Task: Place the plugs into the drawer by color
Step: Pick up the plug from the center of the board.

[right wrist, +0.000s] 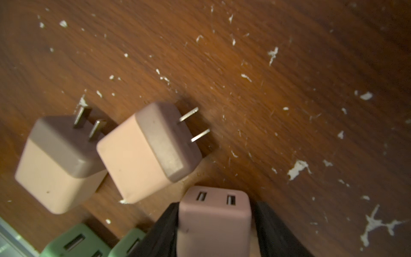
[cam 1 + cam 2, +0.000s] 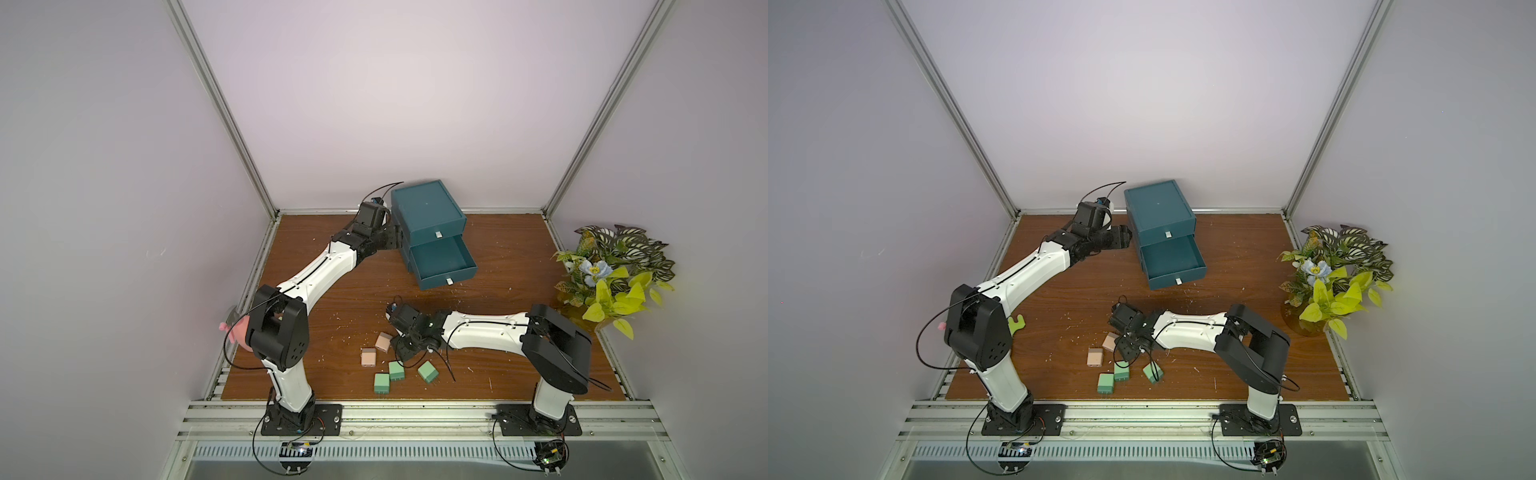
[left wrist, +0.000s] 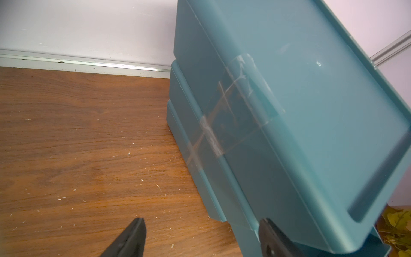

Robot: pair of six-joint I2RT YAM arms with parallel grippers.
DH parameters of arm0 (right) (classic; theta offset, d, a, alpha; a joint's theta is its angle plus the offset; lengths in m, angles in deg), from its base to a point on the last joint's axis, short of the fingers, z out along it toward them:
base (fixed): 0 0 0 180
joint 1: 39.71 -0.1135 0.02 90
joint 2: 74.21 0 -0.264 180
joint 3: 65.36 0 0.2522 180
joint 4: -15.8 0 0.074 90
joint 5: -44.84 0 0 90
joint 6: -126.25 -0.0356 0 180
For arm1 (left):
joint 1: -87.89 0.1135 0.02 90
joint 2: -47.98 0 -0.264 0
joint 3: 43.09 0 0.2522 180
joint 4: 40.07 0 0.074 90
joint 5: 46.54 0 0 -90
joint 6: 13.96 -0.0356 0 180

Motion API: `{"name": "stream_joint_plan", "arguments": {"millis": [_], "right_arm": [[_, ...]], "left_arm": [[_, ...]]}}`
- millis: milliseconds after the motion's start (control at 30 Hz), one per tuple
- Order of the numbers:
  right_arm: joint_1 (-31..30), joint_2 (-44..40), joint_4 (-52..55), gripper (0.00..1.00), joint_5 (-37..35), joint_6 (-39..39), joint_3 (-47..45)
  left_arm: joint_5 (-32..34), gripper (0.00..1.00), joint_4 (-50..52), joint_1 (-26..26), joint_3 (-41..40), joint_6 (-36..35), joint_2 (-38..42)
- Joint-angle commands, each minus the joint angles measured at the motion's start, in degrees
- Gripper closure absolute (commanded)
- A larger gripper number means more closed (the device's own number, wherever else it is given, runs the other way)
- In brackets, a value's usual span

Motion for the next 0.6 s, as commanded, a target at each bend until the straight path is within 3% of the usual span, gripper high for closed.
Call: {"name": "stream_joint_plan", "arguments": {"millis": [0, 300, 567], "right_arm": [[-0.27, -0.47, 1.93, 0.44, -1.47, -0.84, 2.07], [1.09, -3.75, 4.03, 0.54, -6.02, -0.66, 4.60], [9.01, -9.20, 5.65, 0.56, -7.13, 3.60, 11.64]], "left_arm": [[0.39, 0.24, -0.27, 0.51, -0.52, -0.42, 1.33], [0.22, 0.24, -0.34, 0.51, 0.86, -0.29, 0.38], [-1.38, 0.24, 1.21, 0.60, 7.92, -0.46, -3.75]]}}
